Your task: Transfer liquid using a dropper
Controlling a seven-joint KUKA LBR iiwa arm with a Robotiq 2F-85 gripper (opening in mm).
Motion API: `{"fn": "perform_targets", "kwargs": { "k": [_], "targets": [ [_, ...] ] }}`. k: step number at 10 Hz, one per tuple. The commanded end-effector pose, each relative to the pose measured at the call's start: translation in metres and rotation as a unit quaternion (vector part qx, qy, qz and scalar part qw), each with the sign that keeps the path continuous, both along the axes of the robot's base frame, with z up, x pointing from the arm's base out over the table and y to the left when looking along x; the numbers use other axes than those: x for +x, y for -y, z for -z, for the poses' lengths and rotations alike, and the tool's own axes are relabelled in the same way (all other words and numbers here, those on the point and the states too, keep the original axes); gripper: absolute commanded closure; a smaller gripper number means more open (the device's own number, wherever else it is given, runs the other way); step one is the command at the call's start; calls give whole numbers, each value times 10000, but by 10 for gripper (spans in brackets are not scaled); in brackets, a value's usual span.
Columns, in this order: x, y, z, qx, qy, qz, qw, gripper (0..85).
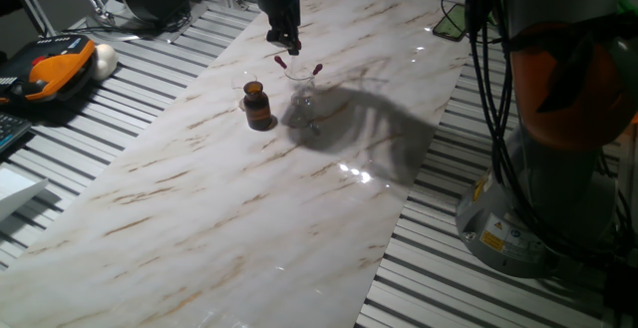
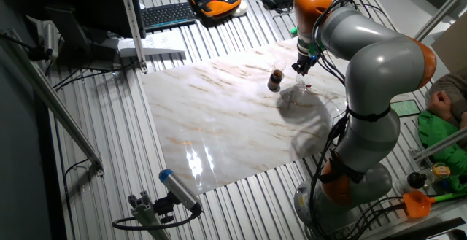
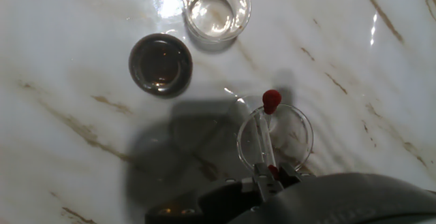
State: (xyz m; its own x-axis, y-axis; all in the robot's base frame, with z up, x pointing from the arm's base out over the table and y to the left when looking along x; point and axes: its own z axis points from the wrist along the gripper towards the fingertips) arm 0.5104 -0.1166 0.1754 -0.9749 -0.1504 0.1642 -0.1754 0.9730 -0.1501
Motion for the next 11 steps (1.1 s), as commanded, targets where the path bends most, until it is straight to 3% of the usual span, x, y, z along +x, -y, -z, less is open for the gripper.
{"fn": "perform_targets", "kwargs": {
  "k": [1,4,8,11],
  "targets": [
    [0,1,1,20,-21,3,10000,850],
    [0,1,1,-139,57,-81,9999,850],
    [0,1,1,125,254,-299,9992,850],
    [0,1,1,163,365,-340,9986,850]
  ]
}}
